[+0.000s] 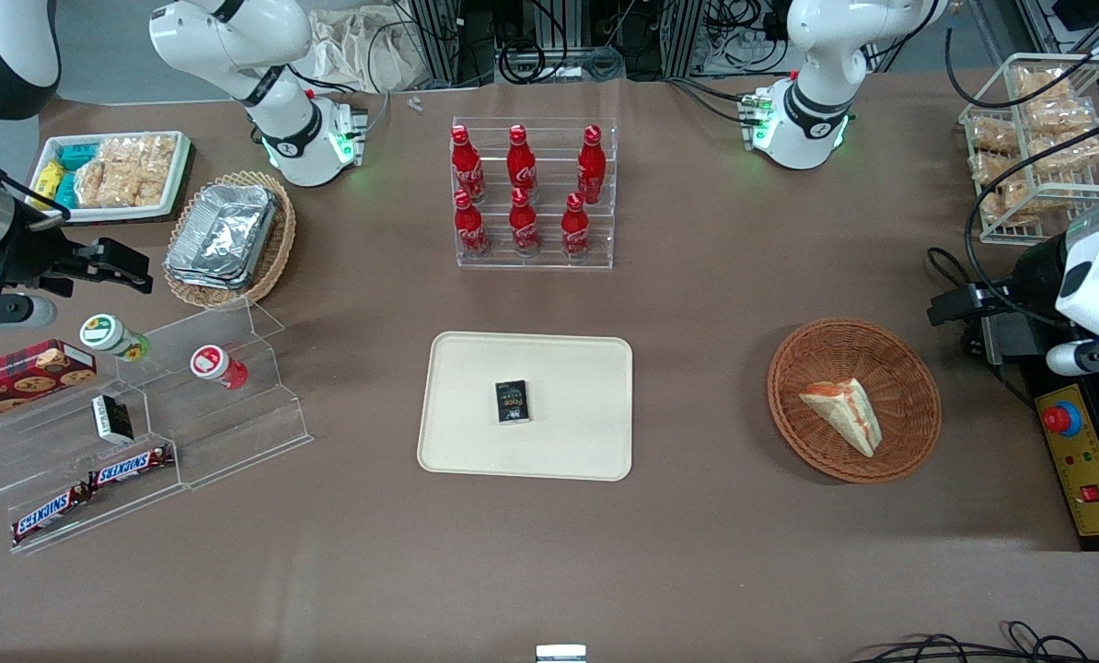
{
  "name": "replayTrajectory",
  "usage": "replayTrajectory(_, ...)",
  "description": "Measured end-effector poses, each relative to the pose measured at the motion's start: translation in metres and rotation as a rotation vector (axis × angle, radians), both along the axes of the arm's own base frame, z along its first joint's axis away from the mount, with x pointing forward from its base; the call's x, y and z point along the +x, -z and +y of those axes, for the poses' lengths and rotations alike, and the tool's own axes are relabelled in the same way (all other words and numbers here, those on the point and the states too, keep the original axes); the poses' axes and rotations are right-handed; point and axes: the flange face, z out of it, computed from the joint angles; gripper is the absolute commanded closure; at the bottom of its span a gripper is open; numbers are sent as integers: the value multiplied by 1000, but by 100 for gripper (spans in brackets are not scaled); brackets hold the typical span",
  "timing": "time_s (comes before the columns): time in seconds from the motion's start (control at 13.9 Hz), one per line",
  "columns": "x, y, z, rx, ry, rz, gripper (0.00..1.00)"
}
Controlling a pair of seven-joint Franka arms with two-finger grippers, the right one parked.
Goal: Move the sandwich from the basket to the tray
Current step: 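Move the left gripper over the wrapped sandwich in the wicker basket, then lower the left gripper and close it on the sandwich's wrapper end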
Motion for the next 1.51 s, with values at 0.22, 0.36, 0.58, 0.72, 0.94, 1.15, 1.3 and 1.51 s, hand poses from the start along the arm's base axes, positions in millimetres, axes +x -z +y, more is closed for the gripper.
replayTrajectory(0.22, 2, 4, 0, -2, 13, 6, 1)
replayTrajectory(0.36, 2, 6, 1, -3, 14, 9, 1)
replayTrajectory(0.58, 3, 13, 1, -4, 15, 22, 6)
replayTrajectory(0.72, 2, 34, 0, -4, 17, 55, 7)
replayTrajectory(0.94, 2, 96, -2, -3, 11, 59, 2)
replayTrajectory(1.15, -6, 151, -1, -2, 3, 74, 1)
replayTrajectory(1.3, -8, 176, 0, -3, -11, 44, 1)
replayTrajectory(1.51, -7, 203, 0, -4, -103, -17, 1)
